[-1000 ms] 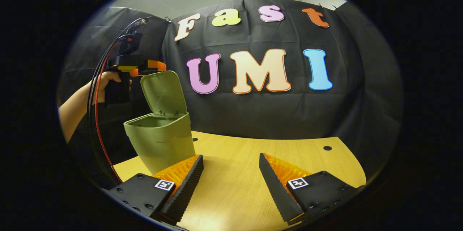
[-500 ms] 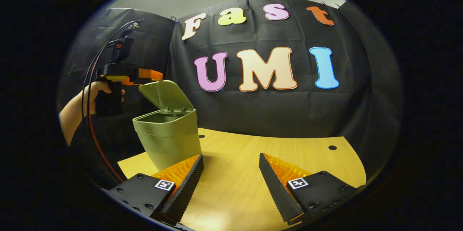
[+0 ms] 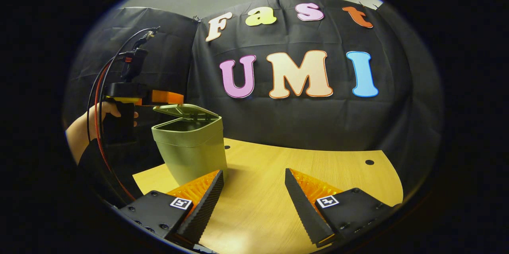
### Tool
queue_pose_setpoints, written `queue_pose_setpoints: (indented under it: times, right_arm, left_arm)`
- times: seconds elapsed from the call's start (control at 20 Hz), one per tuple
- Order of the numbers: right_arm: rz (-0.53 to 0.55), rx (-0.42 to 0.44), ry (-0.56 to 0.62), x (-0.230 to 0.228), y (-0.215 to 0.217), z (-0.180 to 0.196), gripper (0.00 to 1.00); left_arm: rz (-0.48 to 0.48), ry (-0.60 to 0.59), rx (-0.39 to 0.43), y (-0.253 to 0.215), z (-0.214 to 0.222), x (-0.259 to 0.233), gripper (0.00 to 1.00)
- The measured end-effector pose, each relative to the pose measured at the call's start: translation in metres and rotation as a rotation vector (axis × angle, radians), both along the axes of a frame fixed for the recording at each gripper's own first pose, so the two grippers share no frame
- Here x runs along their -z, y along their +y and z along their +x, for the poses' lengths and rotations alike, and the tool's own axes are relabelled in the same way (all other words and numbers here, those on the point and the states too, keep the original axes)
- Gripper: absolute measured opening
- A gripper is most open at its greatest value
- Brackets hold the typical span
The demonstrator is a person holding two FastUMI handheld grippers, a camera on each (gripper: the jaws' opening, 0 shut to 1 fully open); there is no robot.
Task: Press the lid of the desktop garbage bin to open it, pick up the crumpled paper on the desktop and throw it into the bin, then pick up the pop can on the desktop and drop it into the bin, and finally close the garbage bin lid.
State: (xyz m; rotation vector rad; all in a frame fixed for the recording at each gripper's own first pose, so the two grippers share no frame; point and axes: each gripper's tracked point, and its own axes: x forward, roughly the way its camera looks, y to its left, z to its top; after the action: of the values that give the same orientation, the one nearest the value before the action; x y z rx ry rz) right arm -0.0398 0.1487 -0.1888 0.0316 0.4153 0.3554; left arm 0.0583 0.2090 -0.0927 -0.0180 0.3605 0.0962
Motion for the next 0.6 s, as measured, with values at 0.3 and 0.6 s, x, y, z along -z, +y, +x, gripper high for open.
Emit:
queue_pose_setpoints:
  times: [0.3, 0.6]
  right_arm:
    - [-0.007, -0.001, 0.009, 0.003, 0.001, -0.004, 0.98]
    - [-0.008, -0.001, -0.005, 0.001, 0.004, -0.004, 0.97]
  left_arm:
    - [-0.023, 0.056, 0.006, -0.005, -0.009, 0.028, 0.96]
    - [-0.025, 0.102, 0.008, -0.006, -0.019, 0.052, 0.99]
